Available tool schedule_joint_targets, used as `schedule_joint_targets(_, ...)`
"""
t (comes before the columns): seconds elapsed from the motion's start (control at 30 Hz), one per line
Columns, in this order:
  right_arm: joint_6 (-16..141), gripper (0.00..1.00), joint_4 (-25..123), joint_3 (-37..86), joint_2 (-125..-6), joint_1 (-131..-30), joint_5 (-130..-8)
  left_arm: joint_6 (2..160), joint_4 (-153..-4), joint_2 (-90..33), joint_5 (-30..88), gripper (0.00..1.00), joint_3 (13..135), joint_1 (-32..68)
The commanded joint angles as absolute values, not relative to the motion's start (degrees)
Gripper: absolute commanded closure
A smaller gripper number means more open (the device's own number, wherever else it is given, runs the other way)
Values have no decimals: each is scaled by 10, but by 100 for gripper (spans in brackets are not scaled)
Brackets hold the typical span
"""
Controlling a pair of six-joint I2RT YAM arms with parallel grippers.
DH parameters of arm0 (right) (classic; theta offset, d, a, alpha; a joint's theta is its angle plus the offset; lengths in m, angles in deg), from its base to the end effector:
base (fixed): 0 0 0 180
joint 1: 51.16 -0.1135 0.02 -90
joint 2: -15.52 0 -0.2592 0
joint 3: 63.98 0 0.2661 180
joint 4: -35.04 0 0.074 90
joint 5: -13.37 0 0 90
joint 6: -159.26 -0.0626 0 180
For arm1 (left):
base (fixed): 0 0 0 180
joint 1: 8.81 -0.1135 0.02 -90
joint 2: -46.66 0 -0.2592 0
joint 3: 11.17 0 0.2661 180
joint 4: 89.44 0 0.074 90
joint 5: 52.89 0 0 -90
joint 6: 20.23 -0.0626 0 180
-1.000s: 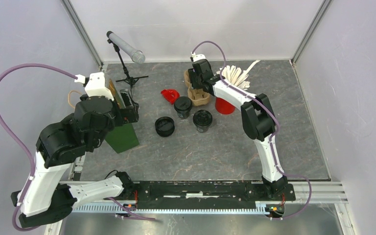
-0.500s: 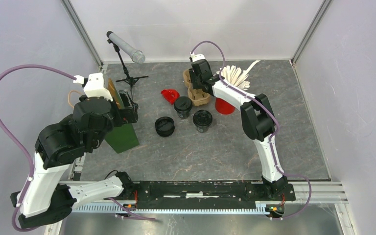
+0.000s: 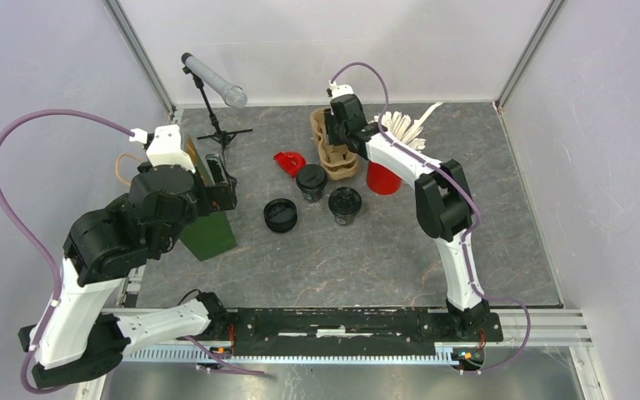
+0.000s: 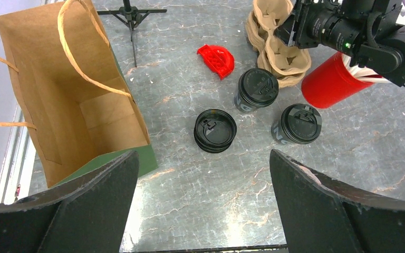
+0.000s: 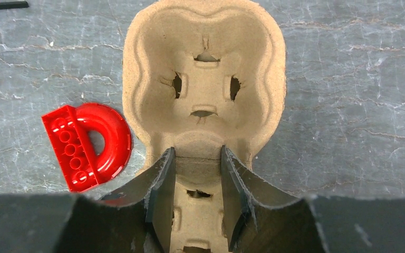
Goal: Pack the takeout coffee
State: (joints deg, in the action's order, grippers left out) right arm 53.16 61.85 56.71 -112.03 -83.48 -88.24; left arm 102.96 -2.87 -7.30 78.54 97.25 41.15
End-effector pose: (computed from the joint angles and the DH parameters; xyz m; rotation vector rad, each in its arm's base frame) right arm 0.4756 0.2860 0.2122 -0.1878 2.1492 0.2732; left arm 0.1119 -0.0688 0.4753 -0.1187 1.9808 -0.1634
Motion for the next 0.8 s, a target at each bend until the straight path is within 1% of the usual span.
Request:
schedule_joint_targets(0.0, 524, 63, 593, 612, -1067, -832, -858, 1029, -48, -75, 789, 1, 973, 410)
schedule_joint_targets(0.17, 528, 62, 605, 641, -1023, -832, -842, 1024, -45, -88, 802, 1, 987, 410)
schedule_joint_targets(0.3, 517, 62, 618, 645, -971, -832, -851, 1039, -32, -95, 829, 6, 994, 411)
schedule_joint_targets(0.5, 498, 62, 591, 577, -867, -831, -856, 1122, 55, -127, 864, 12, 1026, 408)
schedule_joint_targets(0.6, 519, 60, 592, 540, -812, -831, -837, 1155, 118, -176, 873, 12, 1051, 372)
schedule_joint_targets(0.67, 531, 60, 603, 519, -775, -830, -823, 1157, 152, -221, 842, 12, 1087, 316)
schedule_joint_targets(0.77, 519, 59, 594, 450, -702, -830, -821, 1152, 175, -264, 841, 12, 1118, 274)
